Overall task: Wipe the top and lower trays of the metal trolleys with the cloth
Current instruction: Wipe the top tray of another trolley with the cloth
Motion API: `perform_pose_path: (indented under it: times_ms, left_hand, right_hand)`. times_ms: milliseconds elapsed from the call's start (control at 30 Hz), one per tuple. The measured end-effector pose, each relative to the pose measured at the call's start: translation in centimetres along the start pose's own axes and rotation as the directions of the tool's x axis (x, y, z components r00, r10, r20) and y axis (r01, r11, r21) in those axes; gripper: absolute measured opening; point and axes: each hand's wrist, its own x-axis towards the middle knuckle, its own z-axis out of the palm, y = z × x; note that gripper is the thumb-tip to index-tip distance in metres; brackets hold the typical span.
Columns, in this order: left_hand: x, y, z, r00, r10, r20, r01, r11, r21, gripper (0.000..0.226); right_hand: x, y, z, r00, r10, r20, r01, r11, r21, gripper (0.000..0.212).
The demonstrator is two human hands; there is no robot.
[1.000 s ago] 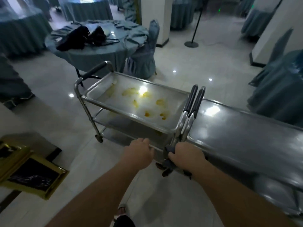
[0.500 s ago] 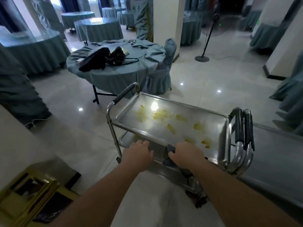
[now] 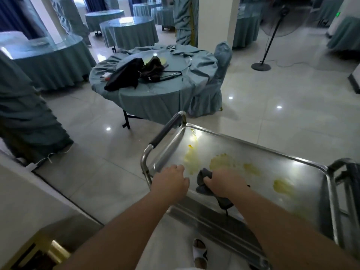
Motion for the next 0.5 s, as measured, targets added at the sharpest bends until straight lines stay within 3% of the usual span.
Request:
perform_pose_path:
  times_ms: [233,367,500]
  left_hand:
    - [10.2,-3.4,-1.8,0.995,-0.017,0.097,0.016,1.000,0.009,0.045]
    - [15.3,-5.8,-2.1,0.990,-0.003,0.144,-0.002,0.999,0.034,0.045]
    - [21.0,-7.8,-2.7,0.986,0.059,0.157,-0.068,0.996,0.054,0.041]
  right_hand:
    - [11.5,-2.8,-1.8,0.999,-0.031,-0.018,0.030,0.998,-0.047,0.036]
    - [15.8,-3.5,-1.6,1.000,0.021,0.013,-0.021,0.998,-0.061,0.035]
    - [19.7,-4.1,-1.0,0.990,0.126,0.058,-0.128,0.991,0.034,0.036]
